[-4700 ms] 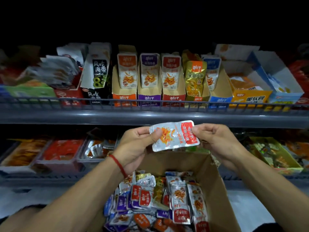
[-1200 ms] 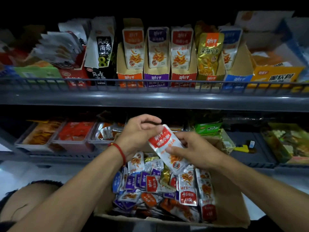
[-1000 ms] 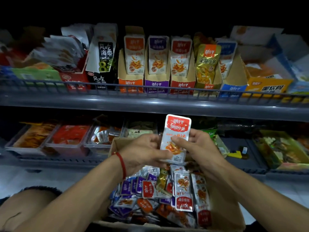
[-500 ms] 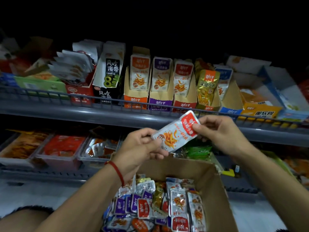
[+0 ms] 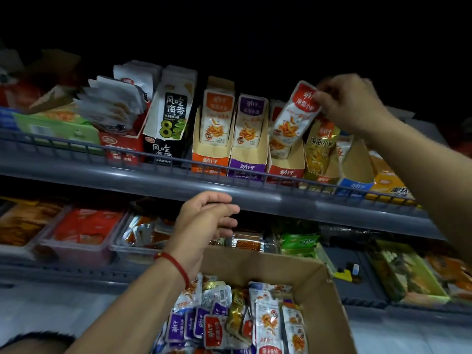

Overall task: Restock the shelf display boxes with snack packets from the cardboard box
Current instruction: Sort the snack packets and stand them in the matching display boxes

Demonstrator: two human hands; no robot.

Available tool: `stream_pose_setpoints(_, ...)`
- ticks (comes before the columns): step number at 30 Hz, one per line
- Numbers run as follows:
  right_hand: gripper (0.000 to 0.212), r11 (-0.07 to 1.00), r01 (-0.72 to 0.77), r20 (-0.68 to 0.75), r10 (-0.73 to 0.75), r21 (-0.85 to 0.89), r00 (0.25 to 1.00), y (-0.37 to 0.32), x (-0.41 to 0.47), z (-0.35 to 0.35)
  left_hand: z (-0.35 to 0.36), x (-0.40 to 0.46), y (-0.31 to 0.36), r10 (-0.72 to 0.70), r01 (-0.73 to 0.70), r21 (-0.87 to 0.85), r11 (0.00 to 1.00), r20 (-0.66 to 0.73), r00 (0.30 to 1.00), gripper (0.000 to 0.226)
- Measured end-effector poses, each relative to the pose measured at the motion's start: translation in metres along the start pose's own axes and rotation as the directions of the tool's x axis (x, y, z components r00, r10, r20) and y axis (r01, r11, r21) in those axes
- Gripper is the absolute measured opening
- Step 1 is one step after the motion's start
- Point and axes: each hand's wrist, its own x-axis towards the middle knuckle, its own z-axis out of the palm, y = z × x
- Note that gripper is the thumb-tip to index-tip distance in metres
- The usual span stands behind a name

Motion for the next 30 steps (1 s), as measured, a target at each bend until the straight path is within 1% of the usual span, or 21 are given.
stream_pose_setpoints(3,0.034,0.996,0.046,0.019,-0.044,-0.082,0.999,-0.001,0.012,0.004,-0.001,0.001,0.001,0.001,-0.001,0.000,1.000,0.006,1.000,0.020)
stream_pose_setpoints(9,0.034,0.975,0.043,0.045,-0.034,-0.216,0.998,0.006,0.024,-0.010,-0.004,0.003,0.003,0.007,-0.007,-0.002,1.000,0.014,1.000,0.019)
stream_pose_setpoints(16,0.034,0.966,0.076,0.053,-0.065,-0.246,0.996,0.005,0.024,-0.013,-0.002,0.004,0.003,0.004,-0.004,0.015,1.000,0.002,1.000,0.019)
stream_pose_setpoints(19,0.033,0.968,0.064,0.102,-0.040,-0.241,0.994,0.002,0.021,-0.007,-0.002,0.005,0.002,0.005,-0.005,0.015,1.000,-0.003,1.000,0.018)
stream_pose_setpoints(23,0.033,0.966,0.090,0.181,-0.046,-0.242,0.982,-0.003,0.022,0.015,0.000,0.005,0.001,0.003,-0.003,0.023,1.000,-0.004,1.000,0.018)
stream_pose_setpoints(27,0.035,0.958,0.045,0.214,0.017,-0.284,0.977,-0.003,0.025,0.038,0.002,0.005,0.000,-0.009,0.009,0.026,1.000,-0.004,1.000,0.017)
stream_pose_setpoints(30,0.037,0.950,0.001,0.205,0.067,-0.312,0.976,-0.001,0.030,0.046,0.001,0.005,0.001,-0.009,0.010,0.025,1.000,-0.011,1.000,0.017)
